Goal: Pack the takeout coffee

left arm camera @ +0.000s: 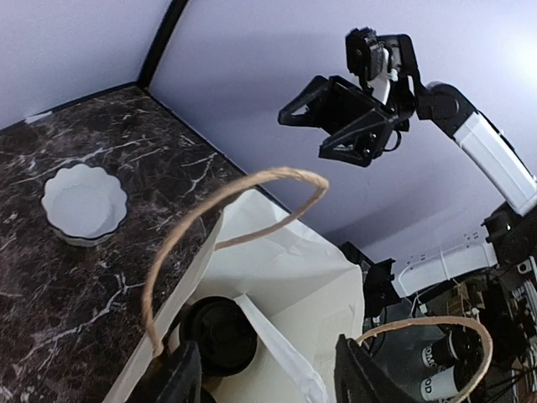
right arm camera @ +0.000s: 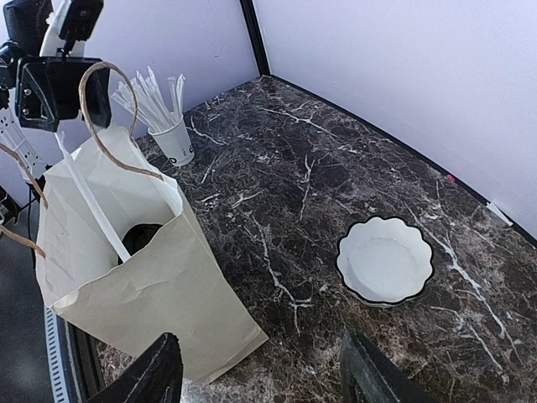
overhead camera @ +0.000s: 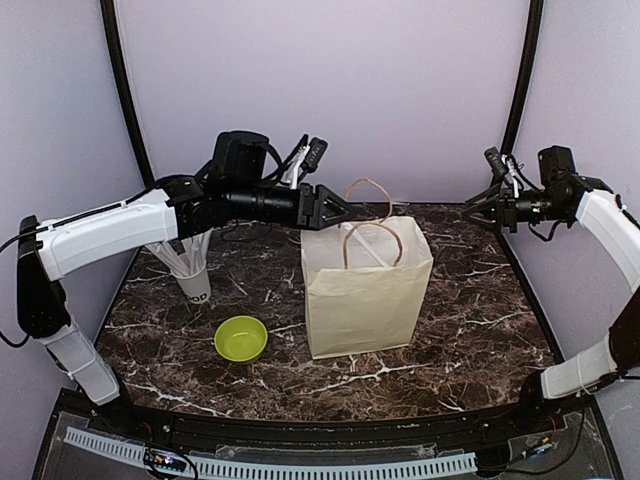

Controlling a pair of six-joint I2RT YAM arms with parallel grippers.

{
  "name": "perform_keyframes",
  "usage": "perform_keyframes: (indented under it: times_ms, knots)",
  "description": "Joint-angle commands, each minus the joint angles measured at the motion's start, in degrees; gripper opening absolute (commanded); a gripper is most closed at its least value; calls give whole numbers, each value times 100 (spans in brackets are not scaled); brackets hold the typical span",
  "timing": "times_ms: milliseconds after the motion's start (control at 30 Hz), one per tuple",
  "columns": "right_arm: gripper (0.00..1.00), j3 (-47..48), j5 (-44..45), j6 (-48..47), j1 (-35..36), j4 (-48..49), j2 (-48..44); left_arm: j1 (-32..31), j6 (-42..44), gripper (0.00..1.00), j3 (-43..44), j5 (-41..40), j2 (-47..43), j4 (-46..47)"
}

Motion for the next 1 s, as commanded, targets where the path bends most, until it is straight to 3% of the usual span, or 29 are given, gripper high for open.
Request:
perform_keyframes:
  times_ms: [0, 167, 300, 533, 633, 733, 967]
  knots:
    - [65, 12, -60, -90, -17, 7, -26, 28, 1375, 60, 567, -1634, -1034, -1557]
    - [65, 43, -82, -85, -18, -7, -31, 196, 2051, 70, 629, -3422, -1683, -2644]
    - [65, 33, -44, -54, -18, 8, -75, 848, 1726, 70, 491, -3916, -1909, -3688]
    - [65, 13, 24, 50, -11, 125, -59, 1439, 1653, 63, 13, -4797, -2249, -4751]
    - [65, 43, -19, 56, -14, 106, -7, 1626, 1640, 58, -113, -4883, -2226, -4911]
    - [64, 36, -32, 53, -18, 96, -14, 1763, 1669, 47, -270, -5173, -2149, -4994]
    - [64, -103, 30, 73, -15, 175, -199, 1968, 1637, 41, -392, -5438, -2060, -5141]
